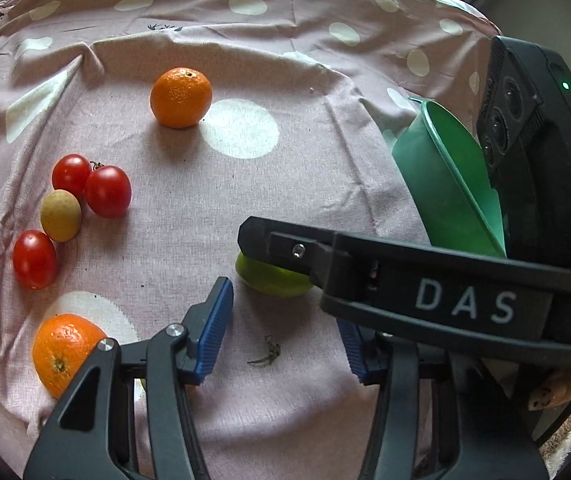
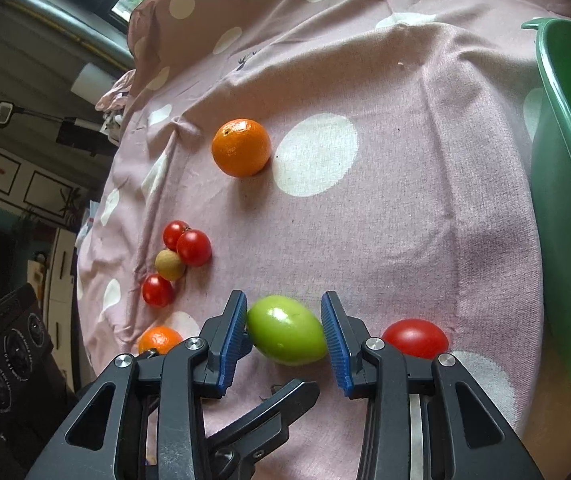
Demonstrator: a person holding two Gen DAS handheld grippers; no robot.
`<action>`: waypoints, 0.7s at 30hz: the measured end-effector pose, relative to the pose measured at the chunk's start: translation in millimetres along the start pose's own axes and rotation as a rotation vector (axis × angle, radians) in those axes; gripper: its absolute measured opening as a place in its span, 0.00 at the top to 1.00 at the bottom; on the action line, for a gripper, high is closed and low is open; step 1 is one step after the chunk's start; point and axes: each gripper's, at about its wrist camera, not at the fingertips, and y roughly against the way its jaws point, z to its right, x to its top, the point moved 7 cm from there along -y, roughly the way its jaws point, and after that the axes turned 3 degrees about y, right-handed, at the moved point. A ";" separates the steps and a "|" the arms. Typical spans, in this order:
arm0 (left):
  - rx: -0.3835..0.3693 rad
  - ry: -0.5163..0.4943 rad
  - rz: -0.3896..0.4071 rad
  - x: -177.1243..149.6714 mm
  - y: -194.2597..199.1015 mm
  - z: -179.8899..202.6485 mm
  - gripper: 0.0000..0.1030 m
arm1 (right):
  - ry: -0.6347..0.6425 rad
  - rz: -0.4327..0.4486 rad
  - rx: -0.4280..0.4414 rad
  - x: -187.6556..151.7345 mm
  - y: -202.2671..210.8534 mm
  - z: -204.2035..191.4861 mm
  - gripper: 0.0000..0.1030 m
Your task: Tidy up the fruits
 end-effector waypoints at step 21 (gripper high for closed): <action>-0.056 -0.026 0.136 9.1 40.3 12.0 0.78 | 0.088 0.067 0.028 -5.1 30.7 -30.0 0.62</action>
